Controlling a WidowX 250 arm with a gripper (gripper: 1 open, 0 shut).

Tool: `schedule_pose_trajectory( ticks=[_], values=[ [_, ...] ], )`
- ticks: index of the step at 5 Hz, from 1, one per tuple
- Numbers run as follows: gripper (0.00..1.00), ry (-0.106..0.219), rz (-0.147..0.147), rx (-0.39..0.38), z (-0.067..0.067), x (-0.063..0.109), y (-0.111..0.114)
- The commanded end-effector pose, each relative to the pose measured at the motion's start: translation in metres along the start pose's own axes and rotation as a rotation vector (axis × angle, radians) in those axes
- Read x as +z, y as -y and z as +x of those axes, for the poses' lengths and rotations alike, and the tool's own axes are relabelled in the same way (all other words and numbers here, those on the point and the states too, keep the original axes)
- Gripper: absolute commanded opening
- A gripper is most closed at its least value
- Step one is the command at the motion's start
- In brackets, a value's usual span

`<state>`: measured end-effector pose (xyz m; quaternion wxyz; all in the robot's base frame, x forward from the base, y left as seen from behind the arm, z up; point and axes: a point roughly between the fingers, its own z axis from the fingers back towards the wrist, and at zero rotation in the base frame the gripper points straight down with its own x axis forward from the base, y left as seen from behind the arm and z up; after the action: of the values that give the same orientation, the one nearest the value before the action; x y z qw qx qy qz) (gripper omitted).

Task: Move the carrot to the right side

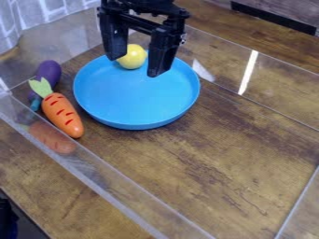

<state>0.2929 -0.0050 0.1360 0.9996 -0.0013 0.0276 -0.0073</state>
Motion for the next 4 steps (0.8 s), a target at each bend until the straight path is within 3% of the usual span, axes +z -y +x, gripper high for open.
schedule_pose_trajectory(
  ticks=[1, 2, 4],
  values=[
    [1.00, -0.009, 0.003, -0.025, 0.004, -0.005, -0.002],
    [1.00, -0.017, 0.009, -0.047, 0.009, -0.009, -0.004],
    [1.00, 0.015, -0.003, -0.056, 0.016, -0.006, -0.010]
  ],
)
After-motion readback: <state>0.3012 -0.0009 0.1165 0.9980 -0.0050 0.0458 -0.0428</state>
